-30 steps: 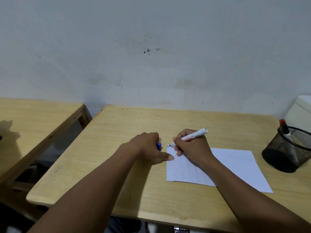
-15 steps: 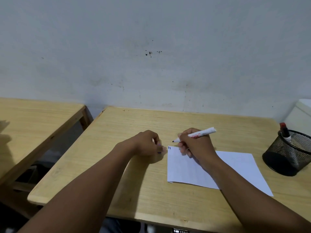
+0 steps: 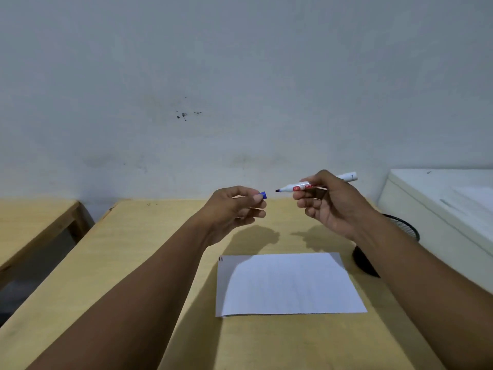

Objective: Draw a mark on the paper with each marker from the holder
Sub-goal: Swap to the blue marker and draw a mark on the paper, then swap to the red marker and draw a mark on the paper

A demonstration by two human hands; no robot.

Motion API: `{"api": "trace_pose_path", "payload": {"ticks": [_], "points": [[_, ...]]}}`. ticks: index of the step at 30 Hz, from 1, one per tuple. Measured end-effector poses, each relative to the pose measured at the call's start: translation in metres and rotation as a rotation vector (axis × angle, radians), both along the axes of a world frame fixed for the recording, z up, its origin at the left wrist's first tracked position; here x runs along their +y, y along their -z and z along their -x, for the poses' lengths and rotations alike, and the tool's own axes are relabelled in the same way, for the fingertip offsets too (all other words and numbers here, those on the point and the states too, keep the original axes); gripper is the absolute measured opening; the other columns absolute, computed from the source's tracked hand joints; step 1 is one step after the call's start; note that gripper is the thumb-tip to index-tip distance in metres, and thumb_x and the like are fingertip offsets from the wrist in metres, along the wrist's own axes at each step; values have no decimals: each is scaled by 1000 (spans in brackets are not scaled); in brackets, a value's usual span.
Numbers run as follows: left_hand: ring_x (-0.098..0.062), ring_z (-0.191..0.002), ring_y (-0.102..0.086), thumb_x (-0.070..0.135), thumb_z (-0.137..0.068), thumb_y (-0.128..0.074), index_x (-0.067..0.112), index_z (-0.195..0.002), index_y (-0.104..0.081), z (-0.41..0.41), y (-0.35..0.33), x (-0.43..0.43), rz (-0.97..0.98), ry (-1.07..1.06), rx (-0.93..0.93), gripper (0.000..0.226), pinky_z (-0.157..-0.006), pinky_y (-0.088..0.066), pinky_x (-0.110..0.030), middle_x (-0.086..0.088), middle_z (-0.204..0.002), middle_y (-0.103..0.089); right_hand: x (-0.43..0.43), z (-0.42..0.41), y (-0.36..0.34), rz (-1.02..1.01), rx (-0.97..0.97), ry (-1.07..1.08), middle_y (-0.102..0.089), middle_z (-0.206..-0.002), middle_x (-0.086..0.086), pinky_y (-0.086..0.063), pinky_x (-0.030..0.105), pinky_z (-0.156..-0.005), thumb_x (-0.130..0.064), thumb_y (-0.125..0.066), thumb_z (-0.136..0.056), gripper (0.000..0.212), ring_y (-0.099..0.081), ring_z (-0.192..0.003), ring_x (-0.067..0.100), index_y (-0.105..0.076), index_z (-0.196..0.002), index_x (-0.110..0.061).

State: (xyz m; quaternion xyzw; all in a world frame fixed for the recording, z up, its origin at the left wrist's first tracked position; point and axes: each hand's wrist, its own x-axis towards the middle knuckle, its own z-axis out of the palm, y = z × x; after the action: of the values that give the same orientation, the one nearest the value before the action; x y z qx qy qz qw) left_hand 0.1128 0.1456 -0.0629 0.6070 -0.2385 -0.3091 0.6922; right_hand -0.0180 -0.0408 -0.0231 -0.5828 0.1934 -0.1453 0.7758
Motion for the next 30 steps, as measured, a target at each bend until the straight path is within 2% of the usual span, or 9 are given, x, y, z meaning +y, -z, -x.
{"api": "trace_pose_path", "payload": {"ticks": [8, 15, 20, 25, 27, 30], "points": [[-22, -79, -74, 16, -92, -72, 12, -99, -68, 23, -10, -52, 59, 127, 26, 8, -75, -53, -30, -6, -89, -77, -24, 19, 1, 0, -26, 51, -73, -68, 12, -41, 28, -55, -14, -56, -91, 20, -65, -50, 16, -70, -80, -5], [-22, -73, -74, 18, -92, -72, 9, -87, -67, 32, -16, -74, 55, 139, -48, 11, -72, -53, -29, -6, -73, -71, -38, 34, 0, -2, -84, 10, -75, -69, 13, -49, 20, -47, -18, -63, -97, 23, -69, -52, 14, -71, -82, -3], [-23, -73, -73, 20, -92, -73, 6, -94, -67, 47, -26, -97, 53, 175, -102, 14, -73, -54, -30, -6, -73, -71, -63, 61, -16, 48, -6, 2, -75, -73, 11, -47, 17, -41, -25, -68, -95, 19, -70, -51, 12, -70, -90, -7], [-25, -71, -72, 14, -91, -74, 7, -91, -67, 51, -42, -117, 51, 130, -176, 11, -70, -53, -32, -4, -68, -70, -98, 98, -34, 100, 87, 90, -75, -80, 14, -40, 16, -33, -51, -76, -76, 48, -57, -39, 10, -64, -101, -12], [-27, -71, -71, 10, -90, -74, 5, -89, -66, 48, -48, -120, 20, 110, -229, 10, -70, -53, -33, -6, -67, -69, -114, 112, -35, 191, 179, 153, -75, -83, 17, -36, 17, -30, -56, -73, -81, 53, -52, -36, 11, -63, -105, -10], [-25, -70, -72, 8, -89, -75, 0, -95, -67, 56, -54, -127, -53, 147, -337, 12, -69, -54, -31, -4, -65, -71, -131, 122, -26, 487, 363, 233, -75, -85, 24, -30, 19, -32, -46, -71, -90, 49, -46, -35, 14, -66, -109, -1]]}}
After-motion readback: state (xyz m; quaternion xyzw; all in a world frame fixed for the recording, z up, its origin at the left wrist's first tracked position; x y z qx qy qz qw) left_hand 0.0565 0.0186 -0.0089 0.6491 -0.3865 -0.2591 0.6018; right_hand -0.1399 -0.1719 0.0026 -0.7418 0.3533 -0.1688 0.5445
